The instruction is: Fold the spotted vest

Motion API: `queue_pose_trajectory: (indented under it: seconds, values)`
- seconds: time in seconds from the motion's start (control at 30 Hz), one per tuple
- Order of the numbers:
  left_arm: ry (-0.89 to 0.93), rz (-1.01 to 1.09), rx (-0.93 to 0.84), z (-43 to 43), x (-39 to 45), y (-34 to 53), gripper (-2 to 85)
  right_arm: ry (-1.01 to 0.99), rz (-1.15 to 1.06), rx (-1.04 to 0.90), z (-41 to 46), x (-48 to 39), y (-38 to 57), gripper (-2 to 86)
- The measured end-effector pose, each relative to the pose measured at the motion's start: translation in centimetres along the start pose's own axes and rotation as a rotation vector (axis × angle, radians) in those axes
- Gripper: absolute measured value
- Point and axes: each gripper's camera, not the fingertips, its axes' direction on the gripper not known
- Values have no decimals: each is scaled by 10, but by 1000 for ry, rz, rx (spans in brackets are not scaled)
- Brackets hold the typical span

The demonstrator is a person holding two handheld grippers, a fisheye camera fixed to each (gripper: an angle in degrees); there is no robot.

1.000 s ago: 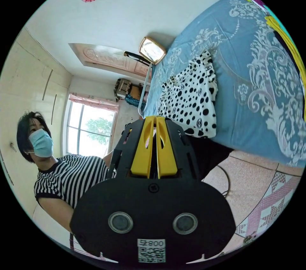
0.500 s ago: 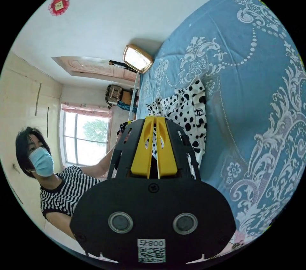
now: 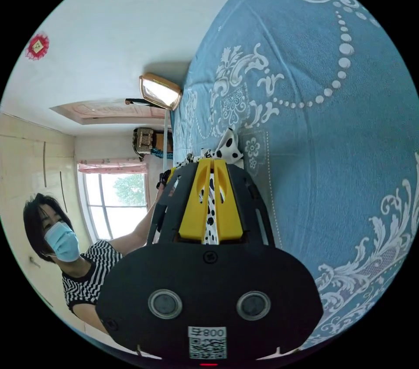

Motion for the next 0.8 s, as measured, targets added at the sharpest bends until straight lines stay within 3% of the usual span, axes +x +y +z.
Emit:
queue_pose_trajectory:
  seconds: [0.27, 0.57, 0.8]
  values:
    - [39, -7, 47, 32, -8, -42, 56, 2, 10, 21, 27, -4, -37, 26]
    - [40, 152, 189, 53, 25, -34, 81, 123, -159, 184, 44, -70, -25, 73]
    - [-435, 455, -51, 154, 83, -22, 87, 574, -357, -2, 154, -131, -22, 71]
